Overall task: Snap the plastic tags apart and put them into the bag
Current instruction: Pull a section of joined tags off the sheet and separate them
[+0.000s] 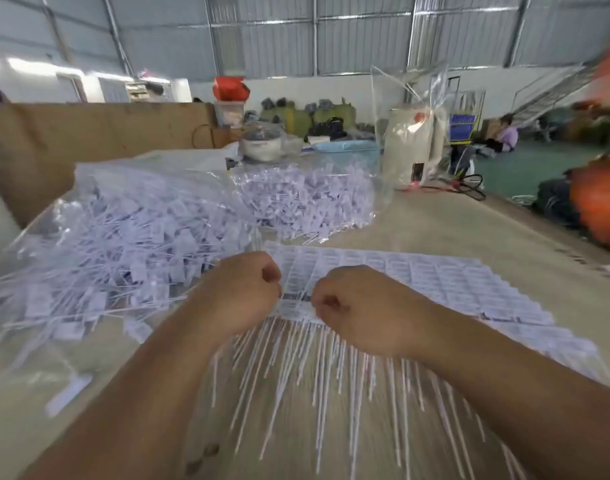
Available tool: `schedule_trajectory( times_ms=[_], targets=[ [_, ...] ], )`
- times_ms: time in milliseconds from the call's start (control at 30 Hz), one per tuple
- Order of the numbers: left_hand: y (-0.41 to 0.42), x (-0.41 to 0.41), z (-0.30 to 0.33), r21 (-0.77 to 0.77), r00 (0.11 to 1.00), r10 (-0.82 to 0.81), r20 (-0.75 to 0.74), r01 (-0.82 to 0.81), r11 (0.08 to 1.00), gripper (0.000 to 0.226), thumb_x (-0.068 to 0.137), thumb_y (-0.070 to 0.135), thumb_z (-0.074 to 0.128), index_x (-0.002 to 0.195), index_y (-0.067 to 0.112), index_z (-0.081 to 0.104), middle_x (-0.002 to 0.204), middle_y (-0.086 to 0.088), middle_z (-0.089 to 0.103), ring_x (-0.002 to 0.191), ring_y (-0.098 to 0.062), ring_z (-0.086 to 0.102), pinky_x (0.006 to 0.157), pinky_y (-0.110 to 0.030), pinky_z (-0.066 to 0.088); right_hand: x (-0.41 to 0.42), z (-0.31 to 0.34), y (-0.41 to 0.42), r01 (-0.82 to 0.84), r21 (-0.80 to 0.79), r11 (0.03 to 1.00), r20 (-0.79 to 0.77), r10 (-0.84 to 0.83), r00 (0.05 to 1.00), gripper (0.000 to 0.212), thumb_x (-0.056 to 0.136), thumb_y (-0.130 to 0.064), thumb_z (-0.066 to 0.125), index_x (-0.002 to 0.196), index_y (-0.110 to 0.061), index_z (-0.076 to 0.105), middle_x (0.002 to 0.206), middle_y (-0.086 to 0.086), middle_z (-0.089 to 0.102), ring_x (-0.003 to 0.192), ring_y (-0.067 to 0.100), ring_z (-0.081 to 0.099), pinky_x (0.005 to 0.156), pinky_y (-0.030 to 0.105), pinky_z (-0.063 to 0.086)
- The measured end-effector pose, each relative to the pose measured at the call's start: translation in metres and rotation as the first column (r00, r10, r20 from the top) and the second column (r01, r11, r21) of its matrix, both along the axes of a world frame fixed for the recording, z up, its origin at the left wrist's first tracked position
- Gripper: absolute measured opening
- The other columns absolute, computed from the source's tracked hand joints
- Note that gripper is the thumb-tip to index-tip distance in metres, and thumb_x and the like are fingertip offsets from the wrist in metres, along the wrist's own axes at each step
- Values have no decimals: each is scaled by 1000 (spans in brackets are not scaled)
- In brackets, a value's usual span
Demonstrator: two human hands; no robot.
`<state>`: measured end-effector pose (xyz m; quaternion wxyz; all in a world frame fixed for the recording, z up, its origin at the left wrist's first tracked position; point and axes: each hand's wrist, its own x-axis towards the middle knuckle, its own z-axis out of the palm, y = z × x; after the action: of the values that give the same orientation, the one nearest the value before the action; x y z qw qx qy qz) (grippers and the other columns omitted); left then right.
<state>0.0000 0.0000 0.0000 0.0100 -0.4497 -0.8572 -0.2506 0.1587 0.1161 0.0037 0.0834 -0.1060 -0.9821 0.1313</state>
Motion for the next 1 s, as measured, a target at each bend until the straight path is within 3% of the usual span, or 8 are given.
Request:
schedule_trajectory(
  times_ms=[100, 200, 400, 567, 700, 867, 1000],
  targets=[
    [14, -15, -1, -344, 993, -58, -98, 20, 939, 26, 91, 29, 57, 117, 24, 63, 124, -1, 57, 109, -22, 57, 94, -39, 48, -18, -7, 6, 69, 88, 994, 109, -78, 991, 23, 96, -25, 45, 104, -13, 63, 108, 5, 56, 101, 24, 54, 89, 44, 48],
    [17, -22, -3, -416, 986, -124, -111, 67, 907, 27, 91, 34, 58, 115, 27, 68, 116, 0, 58, 103, -20, 58, 91, -38, 49, -27, -16, 9, 88, 119, 989, 164, -107, 981, 29, 94, -30, 48, 116, -13, 59, 116, 9, 47, 109, 29, 47, 92, 44, 46],
    [11, -27, -16, -237, 962, -262, -77, 238, 942, 20, 83, 28, 66, 103, 27, 71, 80, 19, 50, 73, 6, 51, 60, -8, 34, -29, -35, 12, 95, 172, 980, -1, -96, 995, 34, 92, -33, 51, 123, -19, 55, 116, 6, 51, 109, 28, 47, 91, 42, 44],
    [0, -29, -23, -151, 955, -296, -37, 287, 946, 17, 82, 39, 68, 99, 35, 68, 95, 21, 52, 89, 7, 51, 78, -17, 41, -23, -36, 12, 50, 292, 955, -61, -34, 998, 26, 97, -28, 44, 120, -22, 54, 113, 2, 51, 105, 25, 48, 89, 38, 39],
    [-1, -28, -23, -91, 961, -274, 32, 276, 957, 12, 94, 35, 57, 99, 35, 68, 95, 19, 56, 85, 6, 55, 70, -11, 38, -23, -29, 7, 31, 384, 923, -53, -12, 999, 32, 87, -11, 46, 117, -19, 53, 109, 2, 53, 100, 26, 51, 86, 38, 36],
    [-3, -25, -20, 37, 956, -241, 170, 238, 971, 15, 95, 42, 55, 103, 38, 66, 99, 19, 62, 85, 7, 58, 73, -14, 44, -17, -24, 7, -2, 177, 984, -249, 47, 967, 39, 97, -21, 46, 136, -23, 42, 121, -3, 48, 111, 17, 43, 88, 36, 46],
    [-1, -23, -11, 230, 915, -226, 335, 153, 961, 17, 93, 41, 57, 81, 37, 68, 70, 14, 61, 64, -8, 57, 65, -28, 42, -11, -16, 9, -72, 107, 992, -329, 103, 939, 39, 99, -20, 48, 138, -20, 45, 119, -5, 45, 111, 12, 40, 90, 29, 43]
  ],
)
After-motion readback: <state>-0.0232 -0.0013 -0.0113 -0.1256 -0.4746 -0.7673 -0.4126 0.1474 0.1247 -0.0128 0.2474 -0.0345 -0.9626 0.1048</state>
